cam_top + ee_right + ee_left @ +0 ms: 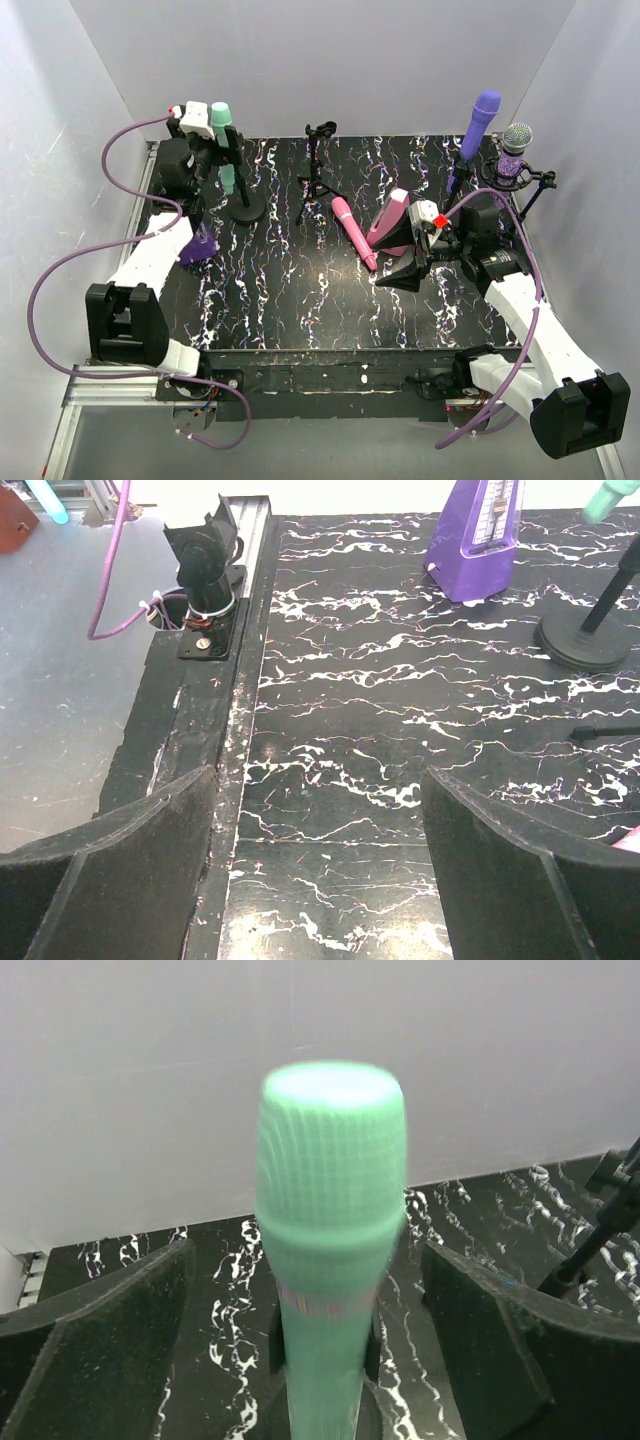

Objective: Attach the microphones to the stand

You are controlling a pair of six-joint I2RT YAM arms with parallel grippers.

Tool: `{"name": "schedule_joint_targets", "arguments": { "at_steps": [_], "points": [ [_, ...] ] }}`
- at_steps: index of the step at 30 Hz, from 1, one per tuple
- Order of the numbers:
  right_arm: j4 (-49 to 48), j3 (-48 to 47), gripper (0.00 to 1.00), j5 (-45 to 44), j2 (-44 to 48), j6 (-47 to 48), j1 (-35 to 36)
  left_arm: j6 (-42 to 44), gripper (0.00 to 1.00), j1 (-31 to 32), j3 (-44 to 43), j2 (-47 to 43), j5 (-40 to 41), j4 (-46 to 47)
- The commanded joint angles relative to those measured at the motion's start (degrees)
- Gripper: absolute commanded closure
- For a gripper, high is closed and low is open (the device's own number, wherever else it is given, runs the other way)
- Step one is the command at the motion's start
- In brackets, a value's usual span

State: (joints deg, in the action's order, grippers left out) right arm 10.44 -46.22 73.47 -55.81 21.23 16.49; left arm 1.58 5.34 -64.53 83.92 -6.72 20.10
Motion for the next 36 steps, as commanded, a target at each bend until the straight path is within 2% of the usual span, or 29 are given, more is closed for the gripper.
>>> {"name": "schedule_joint_targets", "arguments": {
  "at_steps": [1,4,5,8,14,16,19,22,24,28,33,36],
  "points": [
    [-0.15,-0.10,0.11,-0.17,0.44,0.65,-0.67,-0.70,0.02,-0.42,-0.07,-6.21,4.42,-1.81],
    [0.11,-0.19,0.11,-0.78,0.53,0.83,-0.93,-1.14,0.02,-0.42,0.02,-10.16,5.93,-5.50],
    [0.55,-0.28,0.11,-1.13,0.70,1.09,-1.02,-3.32,0.02,-0.42,0.11,-12.18,8.28,-7.86],
    [1.69,-0.45,0.10,-1.93,0.88,2.23,-1.20,-7.98,0.02,-0.42,0.11,-17.90,7.61,-15.06],
    [5.37,-0.80,0.06,-5.53,1.14,0.91,-1.37,-20.55,0.02,0.10,2.56,-27.13,-2.75,-24.40],
    [8.27,-0.63,0.04,-5.88,1.58,3.71,-1.37,-25.47,0.02,0.63,3.01,-27.93,-5.57,-26.15],
    [15.03,-1.33,0.02,-7.20,2.37,9.42,-1.46,-28.38,0.02,1.86,1.87,-26.80,-10.76,-30.28],
    [21.97,-2.03,0.02,-9.13,3.60,13.91,-1.72,-26.99,0.02,5.10,-1.28,-25.04,-12.27,-36.42],
    [24.79,-1.69,0.02,-10.36,4.65,15.58,-2.16,-21.92,0.02,13.06,-4.36,-24.07,-7.02,-42.21],
    [26.22,1.64,0.02,-11.07,7.81,17.09,-4.62,-16.09,0.02,25.48,-5.69,-21.88,2.31,-45.58],
    [22.52,6.22,0.02,-10.80,10.46,15.42,-9.19,-14.42,0.02,31.04,-3.24,-16.34,8.02,-42.79],
    [22.79,7.01,0.02,-10.98,10.90,16.38,-10.77,-12.76,0.02,31.13,2.55,-14.40,8.21,-32.18]
  ]
}}
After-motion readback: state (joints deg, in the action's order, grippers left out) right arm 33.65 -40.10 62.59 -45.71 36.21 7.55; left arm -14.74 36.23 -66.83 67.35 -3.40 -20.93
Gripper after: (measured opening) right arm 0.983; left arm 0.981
